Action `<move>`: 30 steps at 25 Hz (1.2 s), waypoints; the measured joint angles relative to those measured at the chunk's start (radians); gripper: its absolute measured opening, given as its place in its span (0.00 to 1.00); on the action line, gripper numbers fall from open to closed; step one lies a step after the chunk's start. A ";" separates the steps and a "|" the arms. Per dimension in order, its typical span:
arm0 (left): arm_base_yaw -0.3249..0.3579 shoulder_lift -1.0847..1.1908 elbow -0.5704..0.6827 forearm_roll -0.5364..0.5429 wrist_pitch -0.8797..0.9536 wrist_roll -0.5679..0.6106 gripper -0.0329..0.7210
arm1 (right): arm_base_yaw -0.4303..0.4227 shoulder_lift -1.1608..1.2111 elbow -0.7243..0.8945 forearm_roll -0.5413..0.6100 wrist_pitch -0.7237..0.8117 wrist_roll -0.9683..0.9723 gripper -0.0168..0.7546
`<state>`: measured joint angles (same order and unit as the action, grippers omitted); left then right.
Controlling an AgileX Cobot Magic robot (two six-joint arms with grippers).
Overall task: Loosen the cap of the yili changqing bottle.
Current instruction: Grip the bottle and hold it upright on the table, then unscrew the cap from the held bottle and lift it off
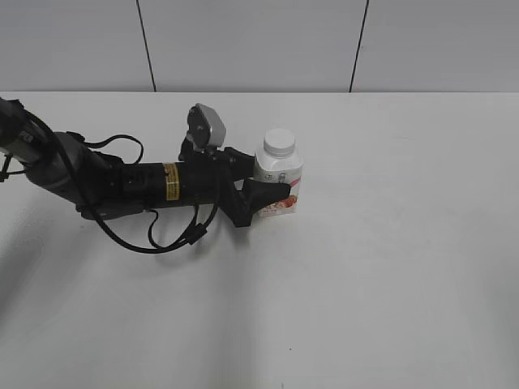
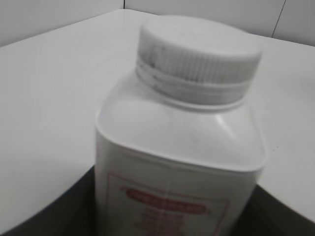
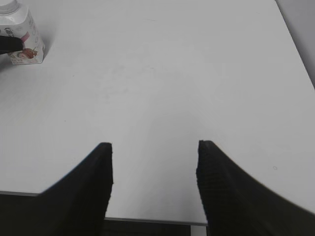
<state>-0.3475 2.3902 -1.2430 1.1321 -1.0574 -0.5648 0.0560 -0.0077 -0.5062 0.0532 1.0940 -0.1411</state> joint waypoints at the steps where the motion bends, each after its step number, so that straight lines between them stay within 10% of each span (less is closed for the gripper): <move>1: 0.000 0.000 0.000 0.002 0.002 0.000 0.61 | 0.000 0.000 0.000 0.000 0.000 0.000 0.59; 30: 0.002 0.000 0.000 0.040 -0.006 0.001 0.61 | 0.000 0.000 0.000 0.000 0.000 0.000 0.59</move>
<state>-0.3457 2.3902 -1.2430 1.1725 -1.0636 -0.5640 0.0560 -0.0077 -0.5062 0.0532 1.0940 -0.1411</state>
